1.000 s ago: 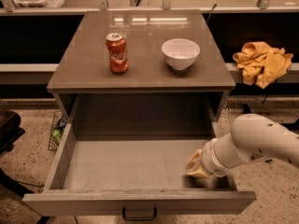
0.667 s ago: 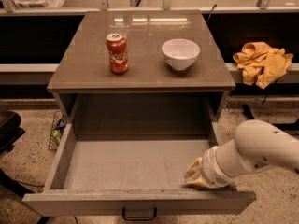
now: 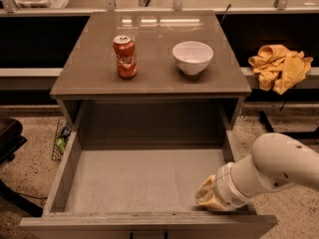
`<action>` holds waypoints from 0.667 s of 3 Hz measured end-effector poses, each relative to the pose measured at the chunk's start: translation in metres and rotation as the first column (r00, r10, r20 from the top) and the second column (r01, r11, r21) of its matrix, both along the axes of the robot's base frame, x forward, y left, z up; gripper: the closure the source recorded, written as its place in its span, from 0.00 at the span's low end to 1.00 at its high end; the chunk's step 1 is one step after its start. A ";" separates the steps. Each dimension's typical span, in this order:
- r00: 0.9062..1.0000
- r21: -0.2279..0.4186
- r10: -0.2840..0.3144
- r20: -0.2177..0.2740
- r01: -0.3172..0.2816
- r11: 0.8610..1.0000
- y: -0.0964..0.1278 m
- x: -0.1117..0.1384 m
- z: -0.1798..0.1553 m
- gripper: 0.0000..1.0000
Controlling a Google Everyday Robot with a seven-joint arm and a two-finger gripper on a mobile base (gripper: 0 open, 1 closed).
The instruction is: Open top drawer
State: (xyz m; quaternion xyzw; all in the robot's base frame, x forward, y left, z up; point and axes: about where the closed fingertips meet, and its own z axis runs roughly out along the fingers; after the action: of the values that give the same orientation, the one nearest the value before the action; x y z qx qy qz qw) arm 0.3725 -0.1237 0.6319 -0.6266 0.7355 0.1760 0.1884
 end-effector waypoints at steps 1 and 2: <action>1.000 -0.002 0.003 0.002 -0.003 1.000 0.001 0.000 0.001 0.54; 1.000 -0.003 0.004 0.003 -0.004 1.000 0.001 -0.001 0.001 0.31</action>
Offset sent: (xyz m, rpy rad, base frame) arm -0.0003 0.0005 0.0006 -0.0012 -0.0012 0.0019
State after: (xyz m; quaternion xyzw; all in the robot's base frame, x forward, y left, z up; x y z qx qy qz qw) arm 0.3718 -0.1225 0.6333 -0.6287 0.7341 0.1745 0.1882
